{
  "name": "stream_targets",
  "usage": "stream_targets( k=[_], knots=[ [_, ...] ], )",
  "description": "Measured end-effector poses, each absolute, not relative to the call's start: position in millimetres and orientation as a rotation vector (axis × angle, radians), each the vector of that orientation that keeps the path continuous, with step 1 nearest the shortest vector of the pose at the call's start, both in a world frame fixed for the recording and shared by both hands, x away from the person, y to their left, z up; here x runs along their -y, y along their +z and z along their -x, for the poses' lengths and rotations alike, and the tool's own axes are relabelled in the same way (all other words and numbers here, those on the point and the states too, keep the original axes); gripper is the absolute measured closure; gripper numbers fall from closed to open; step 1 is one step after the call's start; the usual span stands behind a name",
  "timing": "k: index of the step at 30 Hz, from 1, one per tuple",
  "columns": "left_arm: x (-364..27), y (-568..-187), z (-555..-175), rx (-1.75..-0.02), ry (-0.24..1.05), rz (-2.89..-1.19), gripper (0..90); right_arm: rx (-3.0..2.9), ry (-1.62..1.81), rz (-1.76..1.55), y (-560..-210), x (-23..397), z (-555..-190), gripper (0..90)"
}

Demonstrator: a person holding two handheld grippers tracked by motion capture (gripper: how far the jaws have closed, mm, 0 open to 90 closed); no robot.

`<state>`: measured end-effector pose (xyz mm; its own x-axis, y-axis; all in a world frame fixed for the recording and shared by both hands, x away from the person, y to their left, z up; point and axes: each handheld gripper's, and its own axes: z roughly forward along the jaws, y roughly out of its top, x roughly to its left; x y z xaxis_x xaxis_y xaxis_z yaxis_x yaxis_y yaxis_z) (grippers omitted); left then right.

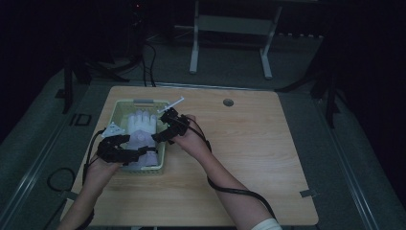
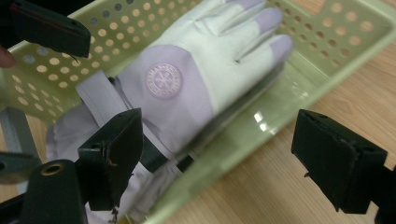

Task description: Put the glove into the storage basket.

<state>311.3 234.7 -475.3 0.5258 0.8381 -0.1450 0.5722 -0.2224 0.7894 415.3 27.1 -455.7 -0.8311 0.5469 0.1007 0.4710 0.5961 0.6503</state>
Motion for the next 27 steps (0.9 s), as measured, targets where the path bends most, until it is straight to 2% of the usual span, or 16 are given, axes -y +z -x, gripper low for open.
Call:
stream_targets(
  k=[13,19,27],
  knots=[
    [-200.6,-468.9,-307.7,-1.062,0.382,-1.929,13.1,-2.687,1.042,-0.839,-452.2,9.5,-409.0,16.7],
    [-181.9,-467.2,-304.5,-1.016,0.330,-1.899,13.1,-2.655,1.031,-0.854,-453.2,36.7,-405.3,16.8],
    [-150.1,-464.6,-296.9,-0.912,0.321,-1.946,13.1,-2.640,1.016,-0.859,-459.1,61.4,-401.6,16.7]
  ],
)
